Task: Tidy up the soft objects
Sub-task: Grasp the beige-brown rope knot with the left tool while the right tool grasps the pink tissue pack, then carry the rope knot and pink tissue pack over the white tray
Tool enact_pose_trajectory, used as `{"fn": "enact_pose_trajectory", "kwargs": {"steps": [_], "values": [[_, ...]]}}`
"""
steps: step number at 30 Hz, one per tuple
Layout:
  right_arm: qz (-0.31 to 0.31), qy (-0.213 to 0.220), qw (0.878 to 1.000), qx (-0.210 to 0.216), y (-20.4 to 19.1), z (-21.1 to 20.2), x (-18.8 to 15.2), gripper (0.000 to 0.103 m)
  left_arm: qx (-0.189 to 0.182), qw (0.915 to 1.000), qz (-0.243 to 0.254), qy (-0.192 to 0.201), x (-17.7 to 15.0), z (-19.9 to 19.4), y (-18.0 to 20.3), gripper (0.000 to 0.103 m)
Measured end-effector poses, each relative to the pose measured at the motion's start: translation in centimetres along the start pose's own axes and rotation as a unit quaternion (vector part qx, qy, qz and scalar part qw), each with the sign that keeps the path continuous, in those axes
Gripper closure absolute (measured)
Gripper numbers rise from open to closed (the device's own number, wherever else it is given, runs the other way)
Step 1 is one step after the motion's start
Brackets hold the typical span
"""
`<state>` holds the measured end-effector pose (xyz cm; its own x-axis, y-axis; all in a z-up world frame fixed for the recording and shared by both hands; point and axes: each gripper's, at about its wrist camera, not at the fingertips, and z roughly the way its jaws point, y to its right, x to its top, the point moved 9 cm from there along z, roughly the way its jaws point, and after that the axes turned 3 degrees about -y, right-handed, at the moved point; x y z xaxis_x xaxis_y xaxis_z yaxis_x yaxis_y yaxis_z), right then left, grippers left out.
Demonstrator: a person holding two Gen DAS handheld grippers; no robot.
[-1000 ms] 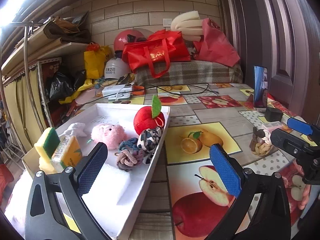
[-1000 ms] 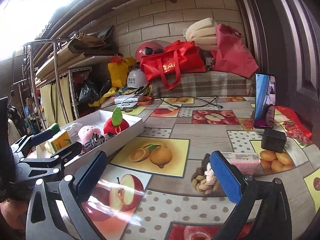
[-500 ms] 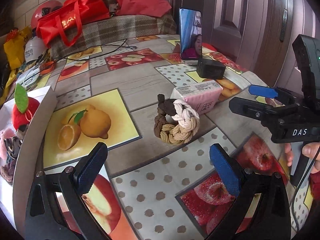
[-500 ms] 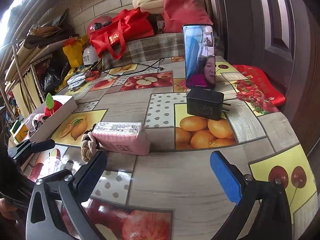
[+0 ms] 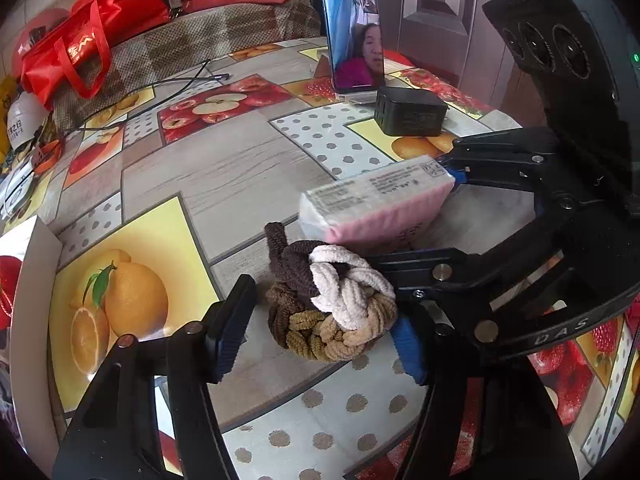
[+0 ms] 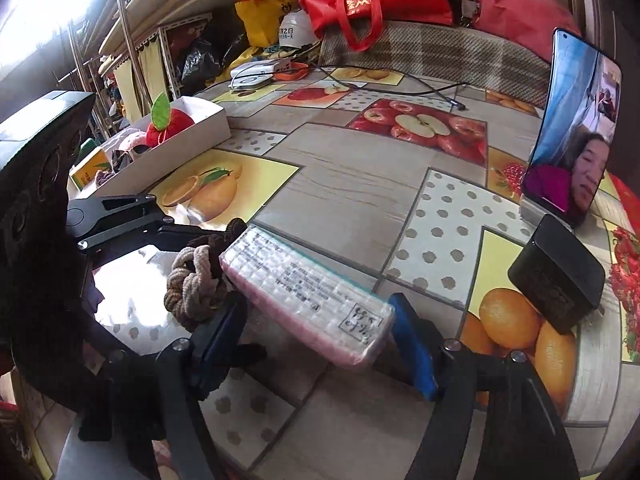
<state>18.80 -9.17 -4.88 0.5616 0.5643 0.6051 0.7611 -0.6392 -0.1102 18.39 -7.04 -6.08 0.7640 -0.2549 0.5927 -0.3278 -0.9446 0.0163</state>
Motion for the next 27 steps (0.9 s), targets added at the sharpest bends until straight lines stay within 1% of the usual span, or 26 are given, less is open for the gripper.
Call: {"fn": "enact_pose_trajectory", "kwargs": {"steps": [1, 2, 3, 4, 8, 11, 14, 16, 18, 21, 23, 27], "values": [[-0.004, 0.001, 1.0, 0.0, -0.2, 0.0, 0.0, 0.05, -0.003, 1.0, 0.002, 0.002, 0.0, -0.1, 0.1, 0.056], [-0.009, 0.001, 1.0, 0.0, -0.5, -0.1, -0.1, 0.067, -0.002, 1.0, 0.0, 0.004, 0.1, -0.1, 0.0, 0.061], [-0.016, 0.001, 1.0, -0.008, -0.6, -0.1, -0.1, 0.073, -0.002, 1.0, -0.005, 0.005, 0.1, -0.2, -0.2, 0.065], [-0.023, 0.001, 1.0, -0.016, -0.8, -0.1, -0.1, 0.077, -0.005, 0.9999, -0.013, 0.006, 0.2, -0.2, -0.4, 0.066], [-0.034, 0.023, 0.999, -0.027, -0.9, -0.9, 0.3, 0.077, -0.017, 0.9983, -0.052, 0.023, 0.4, -0.8, -1.7, 0.071], [-0.018, 0.044, 0.998, -0.026, -0.7, -2.0, 0.3, 0.077, -0.007, 0.9968, -0.06, 0.052, 0.6, -2.0, -2.1, 0.072], [-0.004, 0.074, 0.996, -0.041, -0.7, -3.4, 0.2, 0.078, 0.033, 0.9936, -0.054, 0.094, 0.9, -3.8, -2.3, 0.072], [0.005, 0.097, 0.994, -0.058, -1.0, -4.5, 0.2, 0.077, 0.061, 0.9889, -0.051, 0.126, 0.9, -5.2, -2.4, 0.072], [0.013, 0.125, 0.989, -0.08, -1.4, -5.6, 0.2, 0.077, 0.086, 0.9825, -0.054, 0.156, 0.7, -6.7, -2.6, 0.071], [0.034, 0.159, 0.982, -0.097, -2.2, -7.0, 0.0, 0.077, 0.121, 0.9711, -0.071, 0.193, 0.2, -8.7, -3.5, 0.071], [0.044, 0.174, 0.978, -0.103, -2.9, -7.5, 0.0, 0.077, 0.13, 0.9668, -0.079, 0.205, -0.4, -9.6, -4.0, 0.071], [0.037, 0.199, 0.972, -0.121, -4.7, -8.2, 0.2, 0.077, 0.142, 0.9645, -0.071, 0.211, -1.7, -10.8, -4.4, 0.071]]}}
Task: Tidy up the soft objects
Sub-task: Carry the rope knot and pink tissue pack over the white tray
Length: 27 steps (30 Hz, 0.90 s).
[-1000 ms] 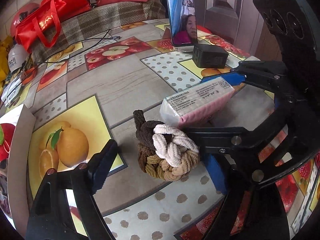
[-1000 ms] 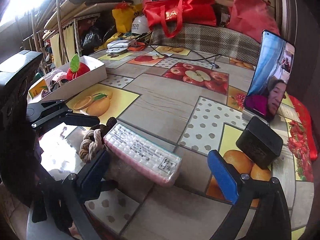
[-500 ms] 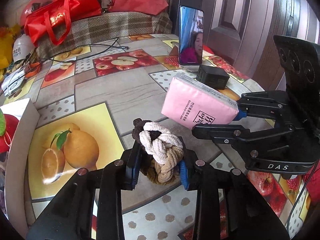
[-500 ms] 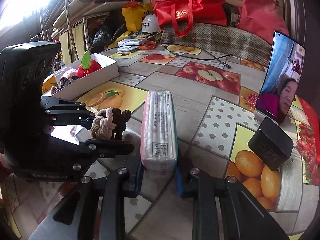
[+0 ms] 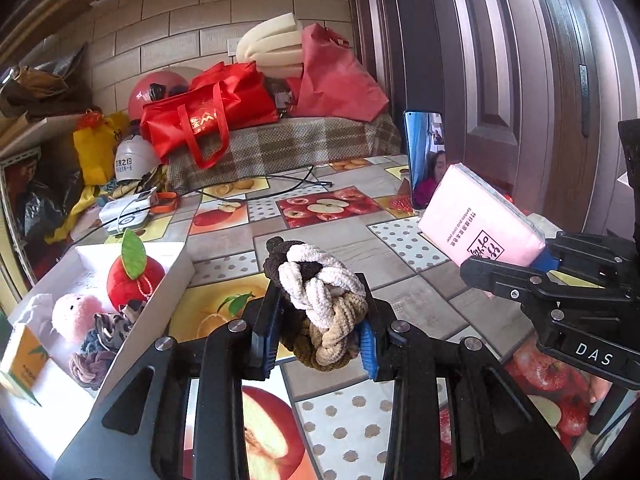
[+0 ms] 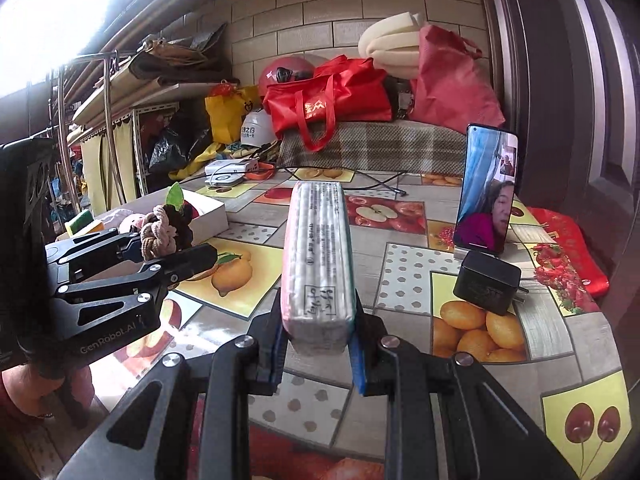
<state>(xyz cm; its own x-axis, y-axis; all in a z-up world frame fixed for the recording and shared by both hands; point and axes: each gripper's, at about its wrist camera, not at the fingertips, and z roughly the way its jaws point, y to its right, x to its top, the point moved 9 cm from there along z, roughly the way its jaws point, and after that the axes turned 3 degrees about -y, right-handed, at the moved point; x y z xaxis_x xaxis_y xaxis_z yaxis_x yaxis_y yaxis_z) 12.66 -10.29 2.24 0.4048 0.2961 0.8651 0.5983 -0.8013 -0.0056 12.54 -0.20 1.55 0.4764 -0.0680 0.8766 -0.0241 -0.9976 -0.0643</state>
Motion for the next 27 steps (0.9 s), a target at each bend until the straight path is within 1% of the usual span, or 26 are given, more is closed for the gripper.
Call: {"fn": "enact_pose_trajectory", "kwargs": {"steps": [3, 10, 21, 24, 27], "values": [[-0.001, 0.007, 1.0, 0.003, -1.3, -0.4, 0.0, 0.077, 0.007, 1.0, -0.004, 0.005, -0.4, -1.0, -0.8, 0.071], [-0.004, 0.018, 1.0, 0.009, -4.0, -0.9, 0.0, 0.077, 0.019, 0.9992, -0.036, 0.004, -1.3, -2.2, -2.9, 0.071], [-0.009, 0.024, 1.0, 0.003, -6.7, -1.1, -0.1, 0.077, 0.028, 0.9987, -0.043, 0.006, -2.7, -4.4, -5.0, 0.071], [-0.017, 0.027, 0.999, 0.005, -7.8, -0.9, 0.0, 0.077, 0.037, 0.9981, -0.05, 0.008, -3.2, -5.2, -6.5, 0.071], [-0.025, 0.029, 0.999, 0.009, -9.2, -0.6, 0.2, 0.077, 0.052, 0.9971, -0.054, 0.01, -3.7, -6.1, -8.4, 0.071]]}}
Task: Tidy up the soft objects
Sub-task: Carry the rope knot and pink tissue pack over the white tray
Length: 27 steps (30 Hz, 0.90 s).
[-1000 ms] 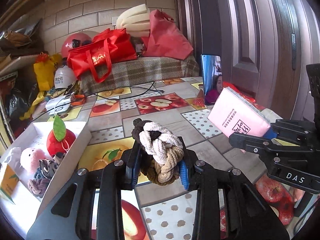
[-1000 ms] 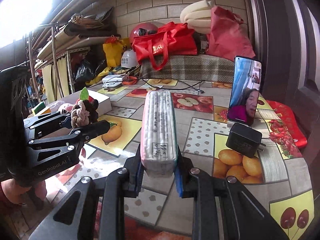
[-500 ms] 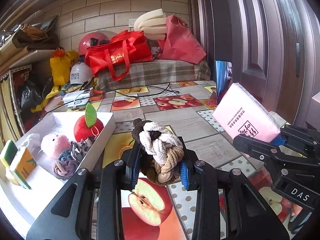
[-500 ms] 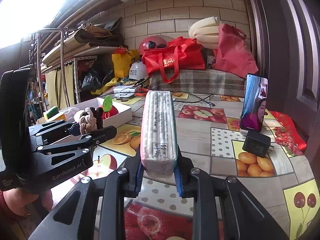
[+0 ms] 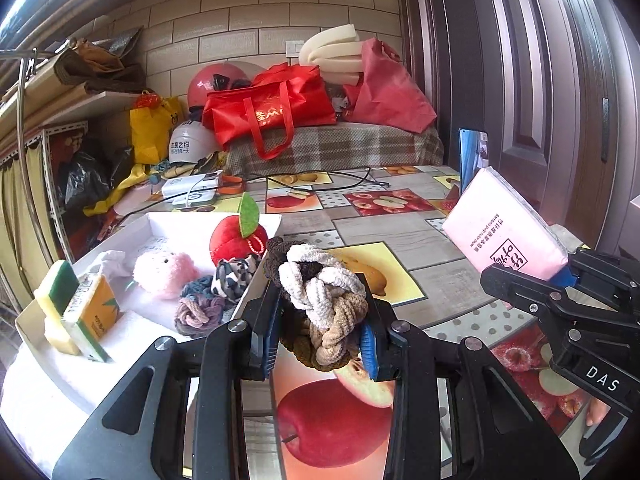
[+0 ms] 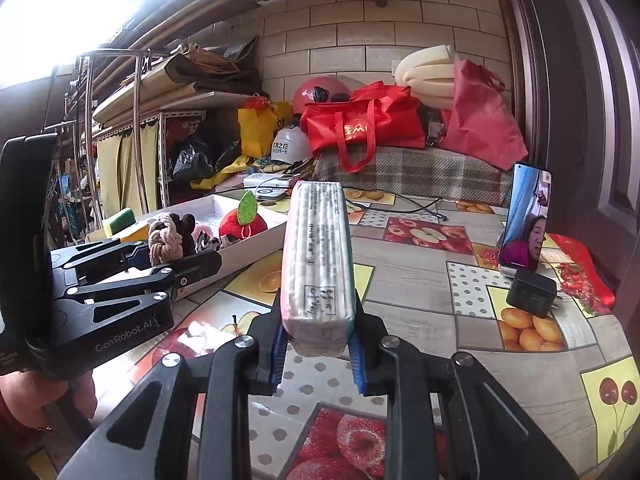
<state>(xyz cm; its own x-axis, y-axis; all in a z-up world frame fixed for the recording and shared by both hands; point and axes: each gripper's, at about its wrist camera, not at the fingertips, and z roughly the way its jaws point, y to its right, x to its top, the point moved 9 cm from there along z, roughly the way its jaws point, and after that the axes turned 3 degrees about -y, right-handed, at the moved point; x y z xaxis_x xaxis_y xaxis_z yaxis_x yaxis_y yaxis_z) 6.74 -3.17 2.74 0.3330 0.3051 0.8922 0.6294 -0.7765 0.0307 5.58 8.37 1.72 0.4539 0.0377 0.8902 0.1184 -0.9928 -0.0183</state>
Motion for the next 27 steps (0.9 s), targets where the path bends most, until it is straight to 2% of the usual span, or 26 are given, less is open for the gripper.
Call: {"fn": "enact_pose_trajectory", "kwargs": {"steps": [8, 15, 20, 25, 27], "values": [[-0.022, -0.002, 0.999, 0.024, -3.8, 1.4, 0.5, 0.078, 0.054, 0.9985, -0.007, 0.0, -1.2, -1.7, -6.8, 0.071], [-0.036, -0.005, 0.998, 0.054, -7.8, 3.1, 1.3, 0.078, 0.096, 0.9939, -0.051, -0.018, -1.8, -1.1, -13.2, 0.071], [-0.041, -0.008, 0.996, 0.074, -10.2, 4.3, 1.8, 0.078, 0.086, 0.9932, -0.067, -0.041, -2.1, 0.1, -14.5, 0.071], [-0.05, -0.02, 0.994, 0.092, -12.5, 6.1, 2.3, 0.078, 0.106, 0.9934, -0.033, -0.029, -1.3, 0.7, -14.7, 0.07], [-0.047, -0.028, 0.994, 0.097, -13.2, 7.0, 2.5, 0.078, 0.11, 0.9927, -0.034, -0.034, -1.2, 1.3, -15.3, 0.07]]}}
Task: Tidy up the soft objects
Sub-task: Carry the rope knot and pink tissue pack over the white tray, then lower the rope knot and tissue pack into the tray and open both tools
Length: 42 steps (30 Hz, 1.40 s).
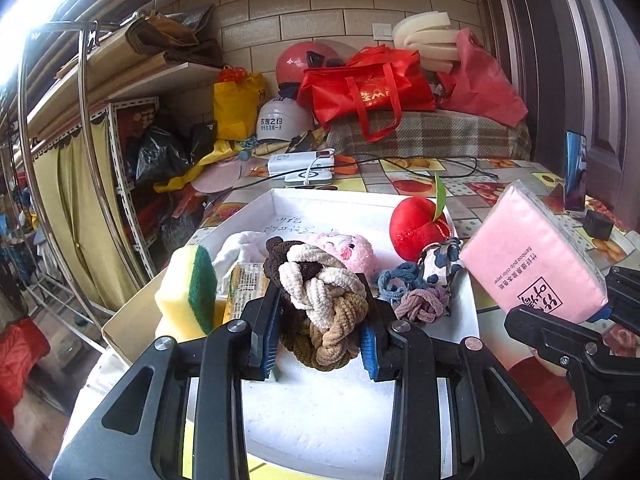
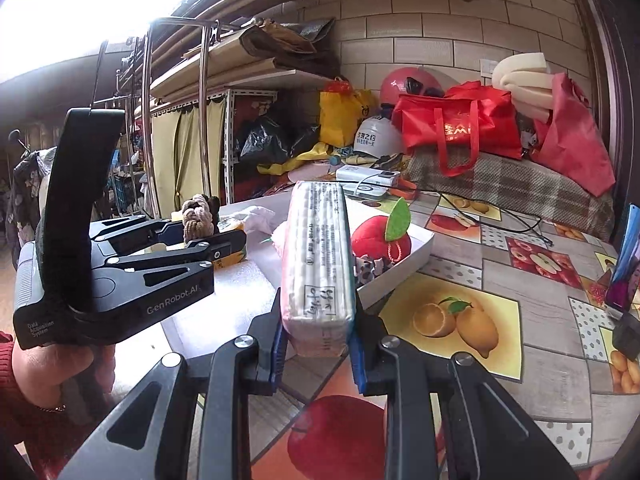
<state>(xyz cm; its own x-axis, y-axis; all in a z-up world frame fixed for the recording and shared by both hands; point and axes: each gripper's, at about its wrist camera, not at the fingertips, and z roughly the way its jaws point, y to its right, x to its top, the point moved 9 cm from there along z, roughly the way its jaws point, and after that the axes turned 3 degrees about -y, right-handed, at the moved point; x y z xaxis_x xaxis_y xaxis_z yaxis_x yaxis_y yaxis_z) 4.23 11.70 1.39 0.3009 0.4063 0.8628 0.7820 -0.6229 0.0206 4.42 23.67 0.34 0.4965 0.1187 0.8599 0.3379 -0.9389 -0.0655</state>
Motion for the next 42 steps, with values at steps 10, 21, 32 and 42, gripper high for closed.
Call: {"fn": "enact_pose_trajectory", "kwargs": {"steps": [10, 21, 32, 42], "values": [[0.033, -0.043, 0.999, 0.005, -0.7, 5.3, 1.4, 0.078, 0.017, 0.9985, -0.042, -0.031, 0.5, 3.0, -3.1, 0.07], [-0.002, -0.058, 0.998, -0.009, -1.7, 7.6, 2.1, 0.077, 0.025, 0.9962, -0.056, -0.062, 0.0, 4.4, -3.9, 0.069], [0.071, -0.044, 0.996, -0.019, 1.2, 7.0, 2.3, 0.008, 0.069, 0.9886, -0.128, -0.041, -0.4, 3.2, -7.4, 0.0], [0.045, -0.011, 0.998, -0.04, 0.4, 6.0, 3.2, 0.0, 0.098, 0.9874, -0.123, -0.017, 0.0, 2.2, -7.6, 0.0]]}}
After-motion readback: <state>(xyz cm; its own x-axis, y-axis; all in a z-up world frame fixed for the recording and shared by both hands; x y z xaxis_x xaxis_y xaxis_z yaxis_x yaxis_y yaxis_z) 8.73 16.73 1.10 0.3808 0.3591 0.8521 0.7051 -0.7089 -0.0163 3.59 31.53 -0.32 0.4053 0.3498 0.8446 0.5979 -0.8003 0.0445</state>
